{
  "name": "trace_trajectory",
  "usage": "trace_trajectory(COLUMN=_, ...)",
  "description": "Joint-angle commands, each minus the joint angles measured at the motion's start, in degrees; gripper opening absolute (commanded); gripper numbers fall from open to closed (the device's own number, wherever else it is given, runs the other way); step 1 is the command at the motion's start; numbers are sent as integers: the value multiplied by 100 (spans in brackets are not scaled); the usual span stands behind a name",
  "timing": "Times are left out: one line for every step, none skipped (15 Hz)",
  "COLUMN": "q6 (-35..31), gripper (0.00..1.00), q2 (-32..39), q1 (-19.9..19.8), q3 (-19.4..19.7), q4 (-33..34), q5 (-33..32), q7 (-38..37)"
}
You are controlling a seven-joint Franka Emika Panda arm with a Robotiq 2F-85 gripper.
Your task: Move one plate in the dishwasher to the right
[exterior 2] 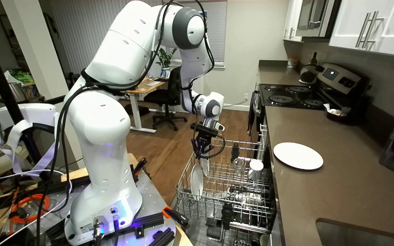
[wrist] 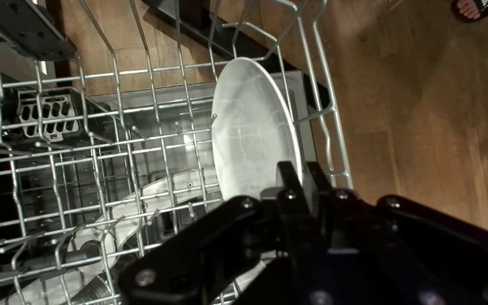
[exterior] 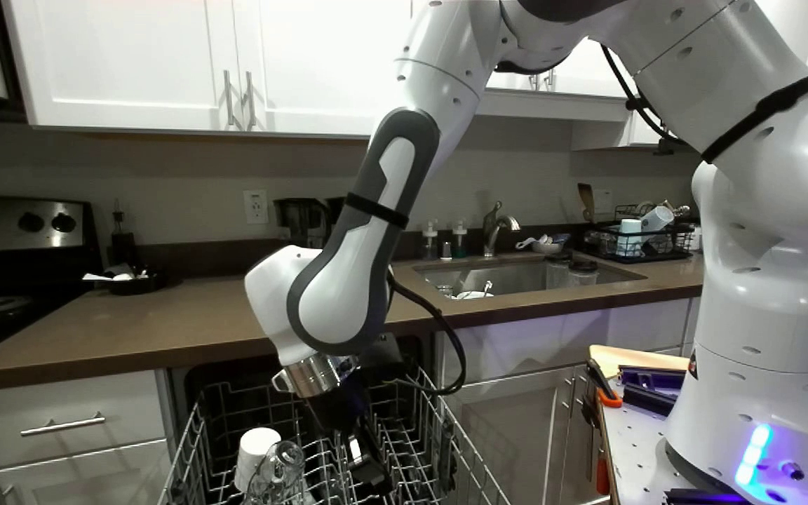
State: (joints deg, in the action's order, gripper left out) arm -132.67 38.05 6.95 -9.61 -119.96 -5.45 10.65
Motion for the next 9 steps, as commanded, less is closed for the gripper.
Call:
trace_trajectory(q6=16, gripper=3, q2=-30, q1=33, q3=61, q4=81, q5=-53, q7=32)
trace_trajectory(q6=16, gripper=3, q2=-26, q1=31, q3=63, q4=105, q5=-48, q7=32)
trace_trajectory(q6=11, gripper=30, q2=-32, q1=39, q3=64, q4=125, q5=-52, q7=29)
trace_trajectory(q6=31, gripper=30, q2=-41, q1=49, q3=66, q4=143, q5=-49, q7=7)
trace_trajectory(q6=31, gripper=44, q2=-62, q1=58, q3=64, q4=147, q5=-39, q7=-21)
trace_trajectory(q6=23, gripper=49, q2=-84, q1=70, q3=66, q4=138, q5=-42, q7=-40)
trace_trajectory(q6=22, gripper=56, q2=-107, q1=90, q3=69, q4=129, q5=-39, q7=-82)
trace_trajectory(q6=18, gripper=62, q2=-119, q1=110, q3=74, q4=125, q5=-49, q7=-105)
trace_trajectory(q6=18, gripper=44, q2=10, q1=39, q3=42, q4=196, q5=11, q7=9)
